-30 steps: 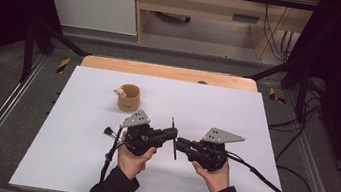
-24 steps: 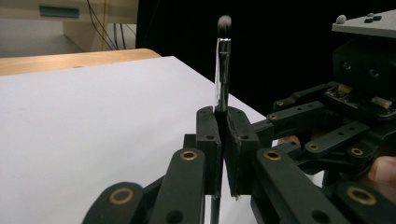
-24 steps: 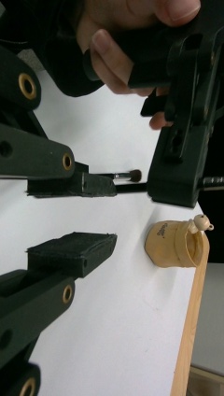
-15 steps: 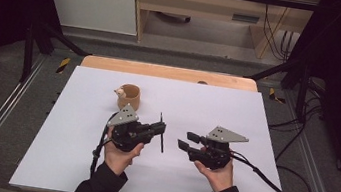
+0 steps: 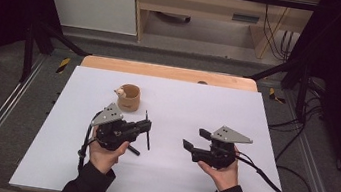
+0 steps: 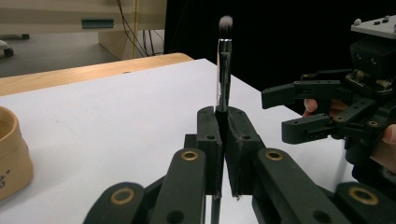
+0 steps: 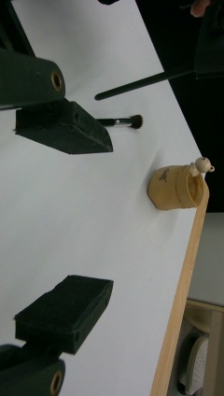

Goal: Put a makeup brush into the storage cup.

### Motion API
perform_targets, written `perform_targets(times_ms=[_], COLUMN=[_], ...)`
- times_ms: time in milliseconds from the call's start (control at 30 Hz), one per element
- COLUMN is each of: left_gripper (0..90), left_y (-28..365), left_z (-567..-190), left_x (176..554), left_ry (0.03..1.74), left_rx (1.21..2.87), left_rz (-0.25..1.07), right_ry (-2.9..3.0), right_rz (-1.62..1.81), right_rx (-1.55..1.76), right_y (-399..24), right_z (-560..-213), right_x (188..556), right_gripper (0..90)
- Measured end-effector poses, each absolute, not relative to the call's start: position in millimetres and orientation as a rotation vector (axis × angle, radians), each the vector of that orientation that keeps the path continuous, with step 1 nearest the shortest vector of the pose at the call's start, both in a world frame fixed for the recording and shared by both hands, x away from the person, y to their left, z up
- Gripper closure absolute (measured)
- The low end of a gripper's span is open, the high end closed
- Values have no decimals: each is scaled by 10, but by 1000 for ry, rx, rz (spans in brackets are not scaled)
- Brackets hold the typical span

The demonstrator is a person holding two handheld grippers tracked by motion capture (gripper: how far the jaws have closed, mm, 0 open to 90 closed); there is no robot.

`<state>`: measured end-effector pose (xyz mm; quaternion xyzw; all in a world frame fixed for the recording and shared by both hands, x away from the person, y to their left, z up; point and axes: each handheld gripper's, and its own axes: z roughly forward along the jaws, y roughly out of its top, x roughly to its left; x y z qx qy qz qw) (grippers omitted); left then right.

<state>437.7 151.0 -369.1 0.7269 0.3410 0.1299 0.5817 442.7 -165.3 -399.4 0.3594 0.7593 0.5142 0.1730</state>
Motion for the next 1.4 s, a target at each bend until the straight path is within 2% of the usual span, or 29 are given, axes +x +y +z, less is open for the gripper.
perform_targets(times_ms=[367, 1067, 1400], left_gripper=[844, 844, 844], left_y=[1690, 1938, 2063], left_z=[-3661, -3653, -3626], left_x=[4383, 4464, 4492], left_ry=[819, 882, 911], left_rx=[1687, 1693, 1683], left_rz=[330, 378, 390], right_ry=[2115, 2113, 2083], right_rz=[1405, 1331, 1332], right_rx=[1063, 1117, 1154], right_y=[-1745, -1919, -2055], right_z=[-4045, -4121, -4141], right_x=[4430, 4421, 4407], right_gripper=[160, 85, 81])
